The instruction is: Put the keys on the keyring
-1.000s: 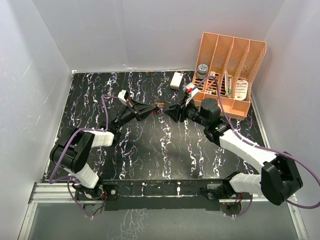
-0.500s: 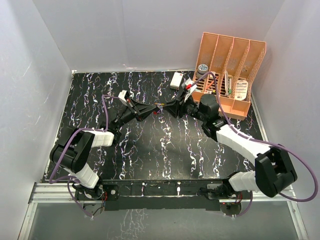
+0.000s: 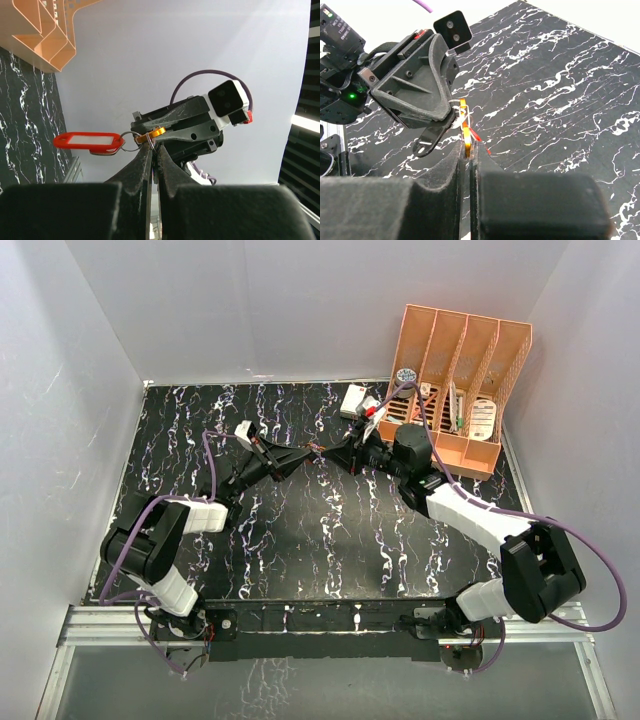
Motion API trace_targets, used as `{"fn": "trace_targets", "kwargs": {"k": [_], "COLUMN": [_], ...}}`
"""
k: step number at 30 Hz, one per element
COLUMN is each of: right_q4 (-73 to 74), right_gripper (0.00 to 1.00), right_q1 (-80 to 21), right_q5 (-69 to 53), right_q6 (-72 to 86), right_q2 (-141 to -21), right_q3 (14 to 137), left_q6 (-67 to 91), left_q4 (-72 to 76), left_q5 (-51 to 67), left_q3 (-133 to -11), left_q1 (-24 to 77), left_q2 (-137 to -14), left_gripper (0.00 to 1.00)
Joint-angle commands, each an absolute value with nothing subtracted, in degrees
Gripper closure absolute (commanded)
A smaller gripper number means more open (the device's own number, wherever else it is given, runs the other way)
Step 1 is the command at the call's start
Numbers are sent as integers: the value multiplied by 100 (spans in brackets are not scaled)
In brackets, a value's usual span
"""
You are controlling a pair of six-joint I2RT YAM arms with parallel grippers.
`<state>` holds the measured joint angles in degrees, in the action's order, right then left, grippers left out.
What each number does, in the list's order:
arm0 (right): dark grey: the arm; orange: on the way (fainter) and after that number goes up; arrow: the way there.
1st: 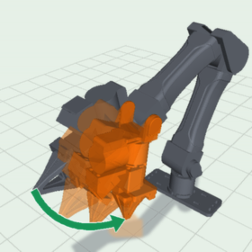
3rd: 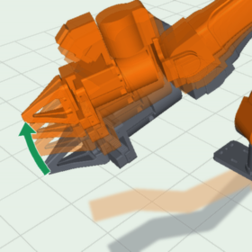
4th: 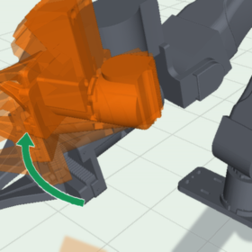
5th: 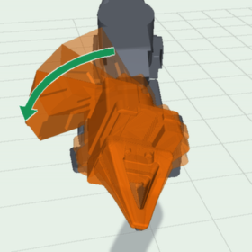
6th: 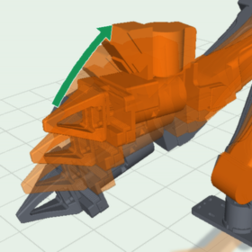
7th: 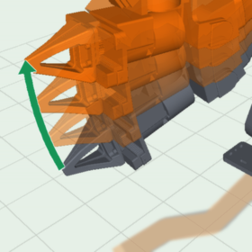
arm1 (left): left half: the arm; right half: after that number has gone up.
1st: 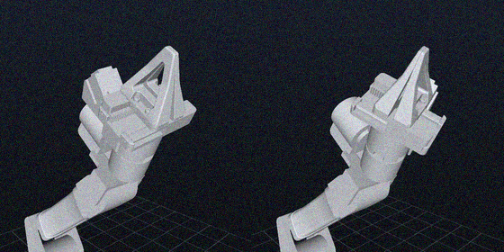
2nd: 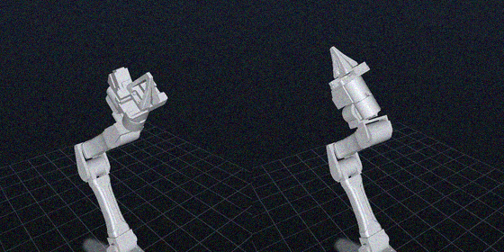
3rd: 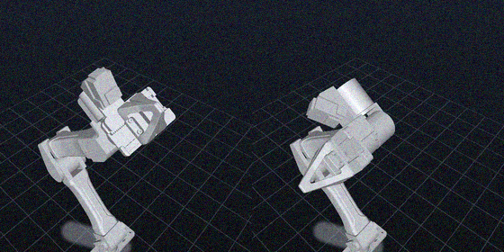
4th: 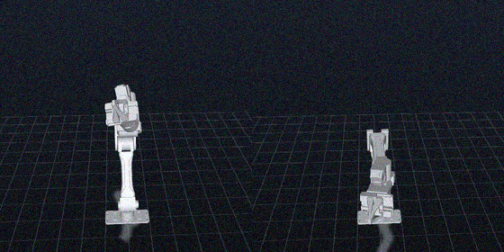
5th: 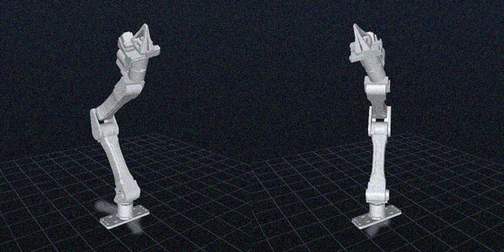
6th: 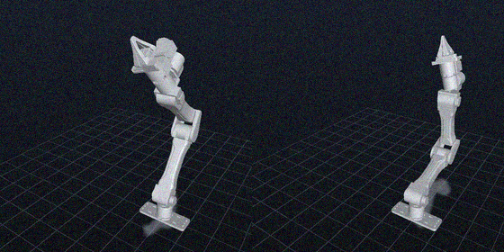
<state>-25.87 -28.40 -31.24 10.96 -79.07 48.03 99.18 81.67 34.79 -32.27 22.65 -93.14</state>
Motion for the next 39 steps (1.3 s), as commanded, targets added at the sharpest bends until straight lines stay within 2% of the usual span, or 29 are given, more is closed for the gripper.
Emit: {"fn": "trace_targets", "kwargs": {"k": [1, 9, 10, 12, 14, 16, 17, 18, 30, 39], "right_q4": [-3001, -2882, -2810, -2591, -2240, -1881, -1696, -1491, 343, 912], "right_gripper": [100, 100, 100, 100, 100, 100, 100, 100, 100, 100], "right_q1": [-2804, -2804, -2799, -2802, -2804, -2802, -2802, -2804, -2803, -2803], "right_q5": [-3077, -3010, -2971, -2867, -2705, -2526, -2416, -2309, -1534, -1058], "right_q6": [1062, 999, 982, 907, 836, 767, 728, 688, 531, 688], "right_q2": [-7828, -7666, -7652, -7631, -7614, -7591, -7581, -7570, -7409, -7365], "right_q3": [5097, 5071, 5086, 5169, 5272, 5399, 5473, 5543, 6348, 6597], "left_q6": [10125, 10244, 10274, 10316, 10313, 10273, 10249, 10242, 9843, 9100], "left_q4": [9709, 9849, 9885, 9951, 9933, 9845, 9793, 9757, 8875, 7285], "left_q5": [3571, 3541, 3535, 3533, 3533, 3540, 3548, 3546, 3425, 3278], "left_q3": [-3325, -3270, -3270, -3273, -3272, -3255, -3240, -3212, -2797, -2622], "left_q1": [2245, 2241, 2241, 2241, 2241, 2226, 2205, 2183, 1867, 1521], "left_q2": [-9310, -9538, -9586, -9646, -9652, -9614, -9591, -9555, -8978, -7890], "left_gripper": [100, 100, 94, 69, 50, 41, 33, 31, 30, 30]}}
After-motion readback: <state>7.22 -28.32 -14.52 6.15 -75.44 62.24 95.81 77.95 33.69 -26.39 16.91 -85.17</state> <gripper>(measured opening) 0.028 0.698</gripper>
